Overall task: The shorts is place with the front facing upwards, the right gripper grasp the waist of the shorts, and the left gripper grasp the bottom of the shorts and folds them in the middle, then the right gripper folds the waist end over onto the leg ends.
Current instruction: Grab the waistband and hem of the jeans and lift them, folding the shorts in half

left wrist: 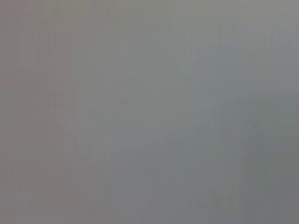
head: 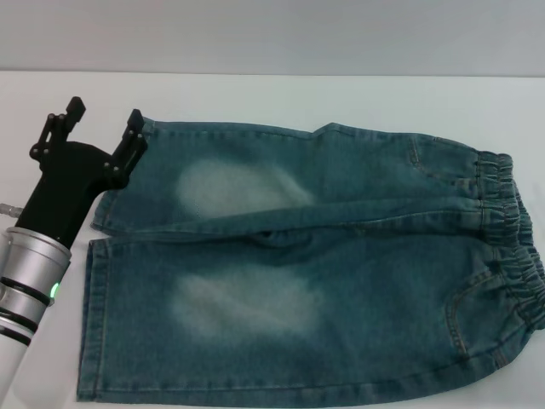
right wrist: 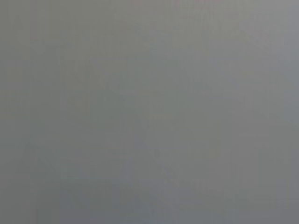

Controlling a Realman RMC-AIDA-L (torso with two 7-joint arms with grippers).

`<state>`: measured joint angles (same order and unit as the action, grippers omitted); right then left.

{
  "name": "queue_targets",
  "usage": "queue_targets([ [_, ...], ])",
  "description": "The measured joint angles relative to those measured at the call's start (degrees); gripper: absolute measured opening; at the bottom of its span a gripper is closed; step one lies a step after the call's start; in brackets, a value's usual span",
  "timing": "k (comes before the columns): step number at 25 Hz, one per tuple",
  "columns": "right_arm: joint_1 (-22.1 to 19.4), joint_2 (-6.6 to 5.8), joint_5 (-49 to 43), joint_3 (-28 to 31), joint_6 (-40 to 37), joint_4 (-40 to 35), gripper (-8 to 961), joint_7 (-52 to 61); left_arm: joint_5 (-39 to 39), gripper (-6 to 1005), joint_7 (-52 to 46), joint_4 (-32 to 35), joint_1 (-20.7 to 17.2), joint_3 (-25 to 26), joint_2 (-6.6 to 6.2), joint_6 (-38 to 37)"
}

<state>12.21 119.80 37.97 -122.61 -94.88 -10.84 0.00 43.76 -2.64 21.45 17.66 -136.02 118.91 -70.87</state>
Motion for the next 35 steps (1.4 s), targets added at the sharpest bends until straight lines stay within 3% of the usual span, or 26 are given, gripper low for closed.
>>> queue_targets([
  [11, -0.3, -0.01, 0.0, -0.3, -0.8, 0.0, 792, 1.2, 0.0, 787, -0.1, 0.5, -0.2, -0.9, -0.08, 1.3],
  [17, 3.3, -1.35, -1.2, -1.3, 4.9, -0.1, 792, 10.1, 0.0, 785, -0.1, 2.3, 0.9, -0.9, -0.6, 4.9],
  [24, 9.8, -4.89, -5.9, -1.0, 18.4, -3.2, 793, 20.0, 0.0, 785, 0.4, 8.2, 3.2, 2.7, -1.43, 17.3],
  [28, 12.6, -6.92, -7.4, -0.9, 27.6, -6.5, 793, 25.1, -0.1, 785, 0.3, 13.6, 3.5, 5.7, -2.71, 26.7],
  [31, 13.1, -9.53, -13.1, 0.8, 38.0, -13.6, 793, 30.1, -1.8, 784, 0.3, 18.5, 3.3, 8.8, -4.0, 34.2],
  [33, 12.6, -11.08, -19.2, 4.5, 48.8, -21.6, 793, 33.6, -4.4, 784, 0.1, 22.8, 2.5, 12.1, -4.64, 39.7],
  [35, 11.0, -11.42, -26.5, 9.4, 60.3, -30.3, 792, 36.4, -7.7, 784, 0.0, 27.7, 1.3, 16.2, -4.82, 46.8],
])
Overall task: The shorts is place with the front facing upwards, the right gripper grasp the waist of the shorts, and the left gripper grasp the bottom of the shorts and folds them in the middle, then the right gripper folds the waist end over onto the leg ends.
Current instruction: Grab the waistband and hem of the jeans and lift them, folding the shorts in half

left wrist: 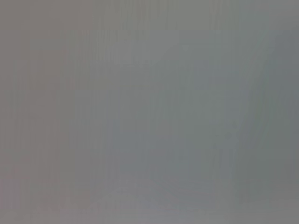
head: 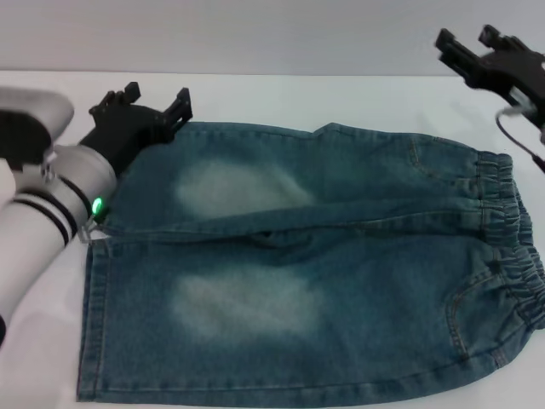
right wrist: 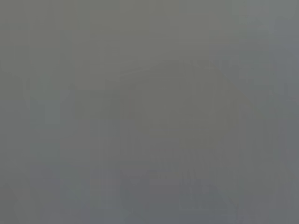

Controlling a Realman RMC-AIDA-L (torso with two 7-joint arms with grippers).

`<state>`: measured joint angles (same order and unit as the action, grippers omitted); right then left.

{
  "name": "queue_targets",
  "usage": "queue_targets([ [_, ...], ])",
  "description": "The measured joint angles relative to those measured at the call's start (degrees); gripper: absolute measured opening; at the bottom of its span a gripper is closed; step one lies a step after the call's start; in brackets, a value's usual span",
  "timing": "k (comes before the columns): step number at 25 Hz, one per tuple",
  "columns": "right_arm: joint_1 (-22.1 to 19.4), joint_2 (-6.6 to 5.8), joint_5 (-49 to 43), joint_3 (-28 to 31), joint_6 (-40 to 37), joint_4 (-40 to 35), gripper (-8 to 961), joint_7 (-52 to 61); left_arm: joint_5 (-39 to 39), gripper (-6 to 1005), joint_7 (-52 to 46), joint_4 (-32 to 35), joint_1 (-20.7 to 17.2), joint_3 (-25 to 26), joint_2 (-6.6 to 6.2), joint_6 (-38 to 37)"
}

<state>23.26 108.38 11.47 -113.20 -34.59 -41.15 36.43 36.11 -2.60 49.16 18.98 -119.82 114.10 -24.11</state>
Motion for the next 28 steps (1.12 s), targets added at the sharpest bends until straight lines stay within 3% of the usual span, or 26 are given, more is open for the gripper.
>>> queue_targets([
  [4, -4.3, 1.35, -12.0, 7.4, 18.9, -17.7, 792, 3.8, -3.2, 784, 0.0, 9.6, -1.9, 6.7, 0.14, 13.4],
  [9, -9.0, 3.37, -12.7, 10.6, 34.4, -32.6, 791, 3.9, -3.6, 784, 0.7, 19.8, -3.1, 14.2, 0.7, 31.1],
  [12, -8.9, 3.86, -9.8, 11.3, 48.8, -39.1, 791, 2.9, -3.7, 784, 2.2, 22.3, -3.5, 16.7, 1.52, 35.6],
  [17, -6.6, 4.21, 9.8, 16.7, 63.1, -43.2, 790, -12.4, -3.7, 784, 5.8, 23.6, -4.0, 19.4, 3.38, 37.6],
  [24, -6.8, 8.55, 36.3, 35.6, 80.9, -44.1, 789, -38.7, -3.5, 783, 7.1, 24.7, -3.8, 20.2, 3.49, 40.6],
  [26, -7.2, 8.92, 41.0, 40.2, 85.9, -44.1, 789, -42.1, -3.5, 783, 7.1, 24.7, -3.8, 20.2, 3.49, 40.6],
  [28, -7.3, 9.01, 43.3, 43.8, 90.6, -44.0, 789, -43.5, -3.7, 783, 10.0, 30.0, -6.3, 22.1, 3.56, 47.6],
])
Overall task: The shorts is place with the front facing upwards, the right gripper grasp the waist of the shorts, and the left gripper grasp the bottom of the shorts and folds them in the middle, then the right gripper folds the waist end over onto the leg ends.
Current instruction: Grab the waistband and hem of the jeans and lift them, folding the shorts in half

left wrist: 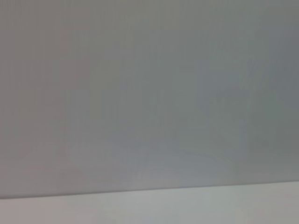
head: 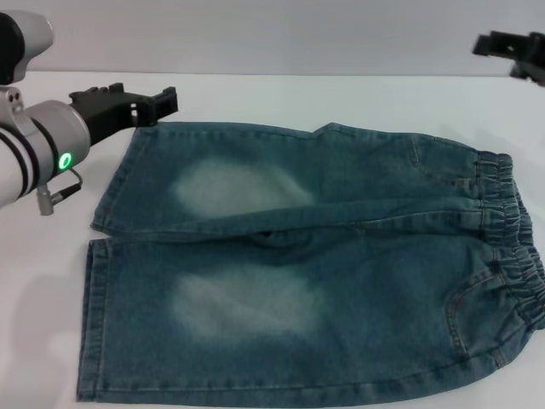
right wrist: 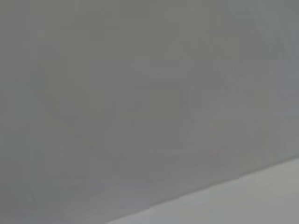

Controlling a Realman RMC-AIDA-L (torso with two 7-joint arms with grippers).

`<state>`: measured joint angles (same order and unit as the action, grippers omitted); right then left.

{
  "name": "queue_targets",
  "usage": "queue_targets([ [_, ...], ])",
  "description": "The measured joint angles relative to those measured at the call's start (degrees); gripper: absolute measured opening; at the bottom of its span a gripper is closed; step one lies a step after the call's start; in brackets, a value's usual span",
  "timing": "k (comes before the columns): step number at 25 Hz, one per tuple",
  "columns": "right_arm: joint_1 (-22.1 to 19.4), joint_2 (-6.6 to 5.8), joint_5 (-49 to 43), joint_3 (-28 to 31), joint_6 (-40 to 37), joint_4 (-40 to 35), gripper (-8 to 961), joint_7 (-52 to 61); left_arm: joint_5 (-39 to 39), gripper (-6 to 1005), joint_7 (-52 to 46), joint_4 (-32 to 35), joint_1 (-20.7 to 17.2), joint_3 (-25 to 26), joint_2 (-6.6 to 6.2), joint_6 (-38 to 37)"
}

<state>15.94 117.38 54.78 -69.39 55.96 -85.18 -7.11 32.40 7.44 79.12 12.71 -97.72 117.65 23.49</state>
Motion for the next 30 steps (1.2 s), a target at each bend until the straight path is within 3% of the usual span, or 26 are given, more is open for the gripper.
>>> queue_targets([
  [5, -1.2, 0.61, 1.4, 5.8, 7.4, -0.5, 788, -1.8, 0.1, 783, 1.3, 5.6, -1.5, 2.2, -0.07, 9.8],
  [8, -2.4, 1.04, 1.6, 7.4, 9.7, -1.9, 788, -2.0, -0.3, 783, 2.9, 11.1, -0.5, 7.2, 0.12, 27.5],
  [16, -6.0, 1.6, 2.7, 11.3, 14.2, -2.9, 786, -4.1, -0.5, 782, 2.9, 17.8, -3.3, 9.2, 0.12, 36.9],
  [30, -9.8, 1.67, 5.4, 17.3, 16.5, 4.9, 783, -10.6, -6.0, 780, -5.1, 16.9, -0.6, 9.1, 0.29, 50.8],
])
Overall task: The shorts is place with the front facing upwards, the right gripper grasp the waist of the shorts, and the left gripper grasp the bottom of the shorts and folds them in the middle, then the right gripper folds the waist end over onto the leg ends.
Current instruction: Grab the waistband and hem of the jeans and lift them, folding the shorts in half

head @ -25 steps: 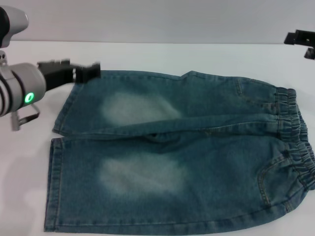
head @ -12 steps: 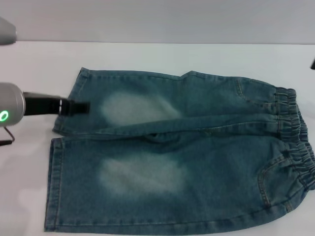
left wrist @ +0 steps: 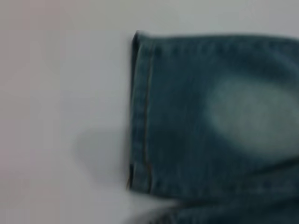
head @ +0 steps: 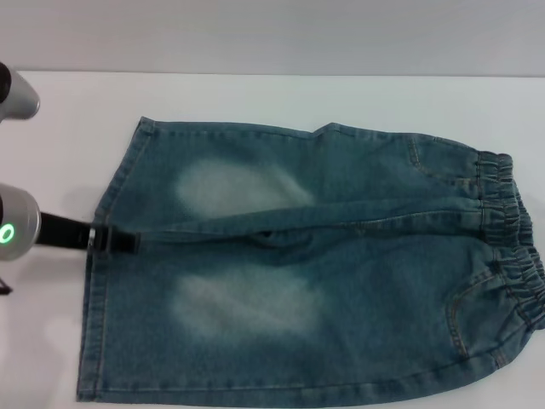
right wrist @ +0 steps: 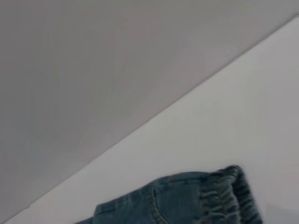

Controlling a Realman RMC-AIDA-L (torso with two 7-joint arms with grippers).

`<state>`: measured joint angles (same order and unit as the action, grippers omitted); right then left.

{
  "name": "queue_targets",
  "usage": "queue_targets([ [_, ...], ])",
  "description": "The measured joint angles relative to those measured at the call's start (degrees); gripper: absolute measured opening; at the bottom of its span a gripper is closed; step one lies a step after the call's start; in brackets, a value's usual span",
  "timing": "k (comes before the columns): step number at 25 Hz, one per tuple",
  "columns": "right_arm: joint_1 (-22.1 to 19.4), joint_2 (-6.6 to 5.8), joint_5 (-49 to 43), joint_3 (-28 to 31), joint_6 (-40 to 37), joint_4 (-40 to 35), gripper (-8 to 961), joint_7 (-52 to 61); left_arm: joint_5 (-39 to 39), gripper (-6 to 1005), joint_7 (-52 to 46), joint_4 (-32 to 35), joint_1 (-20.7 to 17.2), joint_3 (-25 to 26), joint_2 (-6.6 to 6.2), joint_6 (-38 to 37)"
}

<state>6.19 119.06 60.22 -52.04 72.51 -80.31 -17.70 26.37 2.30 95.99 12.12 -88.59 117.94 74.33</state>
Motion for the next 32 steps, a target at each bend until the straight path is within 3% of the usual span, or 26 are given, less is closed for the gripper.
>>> queue_targets([
  [3, -0.2, -0.12, 0.2, 0.3, 0.2, 1.7, 782, -1.2, -3.4, 778, -7.4, 1.5, 0.8, -2.9, 0.01, 7.7],
  [9, -0.8, -0.21, 0.9, 1.6, 2.2, 2.9, 781, -3.4, -7.0, 773, -11.4, 4.1, 1.4, -7.3, 0.05, 14.4],
  [12, -1.2, -0.03, 1.3, 1.4, 2.6, 2.9, 780, -4.0, -9.7, 770, -13.5, 8.1, 3.2, -10.6, 0.09, 21.9],
  [26, -1.2, -0.05, 3.9, 1.2, 2.5, 5.0, 777, -7.0, -9.2, 758, -19.3, 10.0, 2.7, -15.7, 0.28, 29.3],
  [32, -1.0, -0.15, 3.9, 1.3, 2.5, 5.8, 775, -7.7, -9.0, 753, -20.5, 9.7, 1.9, -16.7, 0.36, 28.9],
])
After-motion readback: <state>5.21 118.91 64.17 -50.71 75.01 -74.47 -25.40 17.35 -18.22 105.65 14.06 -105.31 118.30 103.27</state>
